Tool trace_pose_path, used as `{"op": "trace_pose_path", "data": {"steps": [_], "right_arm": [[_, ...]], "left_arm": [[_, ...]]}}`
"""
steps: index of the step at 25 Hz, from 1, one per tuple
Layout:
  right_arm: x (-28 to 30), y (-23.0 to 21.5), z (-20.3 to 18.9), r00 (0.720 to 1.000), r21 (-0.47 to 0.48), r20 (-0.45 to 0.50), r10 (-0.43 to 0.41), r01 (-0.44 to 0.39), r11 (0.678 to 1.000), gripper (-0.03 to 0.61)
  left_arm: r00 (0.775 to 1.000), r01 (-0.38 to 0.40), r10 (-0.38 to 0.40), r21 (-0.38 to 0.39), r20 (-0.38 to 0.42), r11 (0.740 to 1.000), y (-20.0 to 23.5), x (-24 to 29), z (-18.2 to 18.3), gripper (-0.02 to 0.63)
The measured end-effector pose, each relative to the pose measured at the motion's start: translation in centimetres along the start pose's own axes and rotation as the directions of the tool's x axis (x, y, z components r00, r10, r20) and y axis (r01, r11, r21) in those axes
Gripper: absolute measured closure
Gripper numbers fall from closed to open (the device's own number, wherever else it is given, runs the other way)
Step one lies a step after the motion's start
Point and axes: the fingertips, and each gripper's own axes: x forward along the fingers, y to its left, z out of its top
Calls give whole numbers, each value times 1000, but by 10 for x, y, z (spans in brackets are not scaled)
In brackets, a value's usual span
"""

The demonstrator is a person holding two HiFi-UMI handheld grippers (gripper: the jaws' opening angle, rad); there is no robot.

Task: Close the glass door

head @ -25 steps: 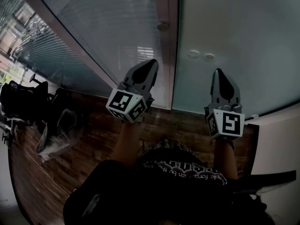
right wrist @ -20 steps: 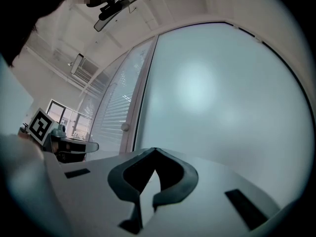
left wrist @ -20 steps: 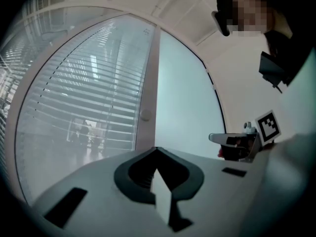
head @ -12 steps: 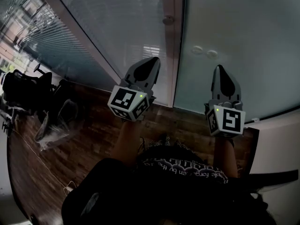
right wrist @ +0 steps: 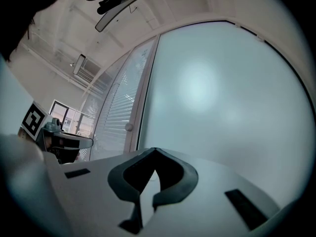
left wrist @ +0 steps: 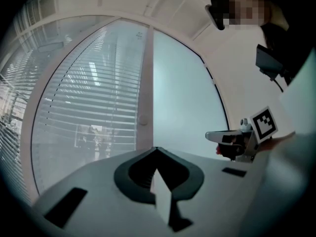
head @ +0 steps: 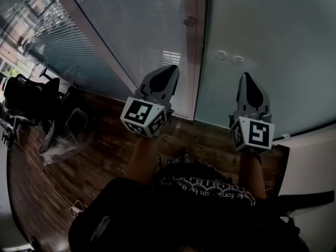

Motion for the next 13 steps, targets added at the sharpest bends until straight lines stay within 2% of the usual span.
{"op": "trace_pose_path", "data": {"steps": [13], "right_arm": [[2,0,-10,1000,13,-15,26,-26,1000,575]], "left_arm": [[1000,1,-1,-6,1,1000,-1,0,-5,612]]}}
